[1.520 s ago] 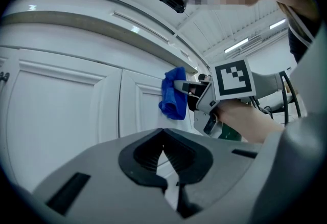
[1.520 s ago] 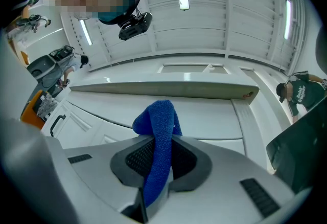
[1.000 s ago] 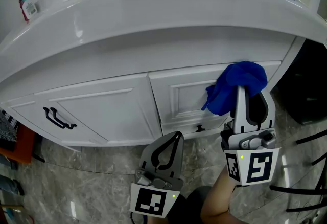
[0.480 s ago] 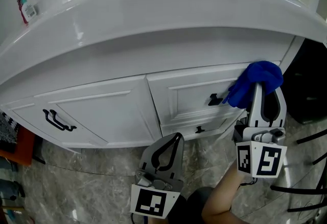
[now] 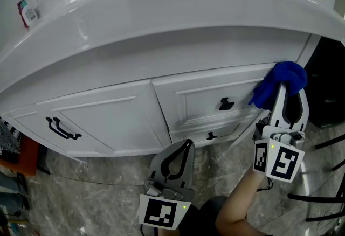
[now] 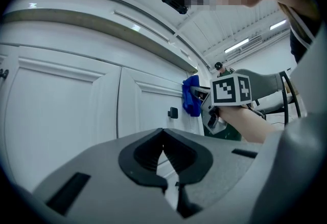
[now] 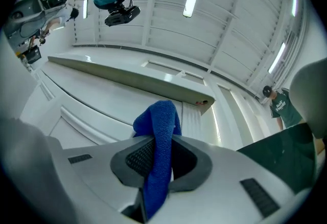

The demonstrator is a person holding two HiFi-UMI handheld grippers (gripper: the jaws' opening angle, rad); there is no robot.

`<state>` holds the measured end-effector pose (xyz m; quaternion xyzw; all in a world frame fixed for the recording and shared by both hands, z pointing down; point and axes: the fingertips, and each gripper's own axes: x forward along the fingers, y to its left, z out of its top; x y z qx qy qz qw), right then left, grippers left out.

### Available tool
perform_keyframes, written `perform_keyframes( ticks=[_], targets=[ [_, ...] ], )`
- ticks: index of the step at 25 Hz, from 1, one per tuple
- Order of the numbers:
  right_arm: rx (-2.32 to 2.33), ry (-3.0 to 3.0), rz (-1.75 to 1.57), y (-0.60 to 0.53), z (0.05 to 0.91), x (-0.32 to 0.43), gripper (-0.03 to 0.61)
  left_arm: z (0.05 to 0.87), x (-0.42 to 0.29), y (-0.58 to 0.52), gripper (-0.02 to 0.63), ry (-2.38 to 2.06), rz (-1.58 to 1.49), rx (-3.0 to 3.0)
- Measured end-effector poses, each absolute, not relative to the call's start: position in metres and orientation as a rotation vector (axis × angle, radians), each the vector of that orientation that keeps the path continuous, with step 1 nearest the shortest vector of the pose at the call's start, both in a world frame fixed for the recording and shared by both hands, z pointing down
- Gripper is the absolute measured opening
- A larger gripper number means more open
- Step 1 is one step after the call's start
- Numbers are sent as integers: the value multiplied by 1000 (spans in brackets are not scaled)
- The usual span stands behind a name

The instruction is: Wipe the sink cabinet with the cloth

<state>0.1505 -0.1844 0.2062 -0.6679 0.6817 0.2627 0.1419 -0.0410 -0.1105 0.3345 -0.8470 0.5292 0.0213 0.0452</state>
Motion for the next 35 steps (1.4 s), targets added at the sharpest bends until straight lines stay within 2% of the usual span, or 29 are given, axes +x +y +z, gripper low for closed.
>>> perform_keyframes(
  ticks=[12,15,20,24,35],
  targets=[
    [-1927,2040,694,-168,208,142,58,332,-43,-107,5,1615,41,-2577],
    [-1785,2172,598,-158,208,108,58,332,-49,-107,5,1629,35,-2562],
    [-1326,2409,416,-136,199,10,58,329,-61,-104,5,1679,64,-2534],
    [-1202,2519,455,-124,204,-43,58,327,-74,-99,5,1717,20,-2484],
    [-1095,2613,415,-141,237,-67,58,333,-97,-103,5,1833,21,-2434]
  ],
)
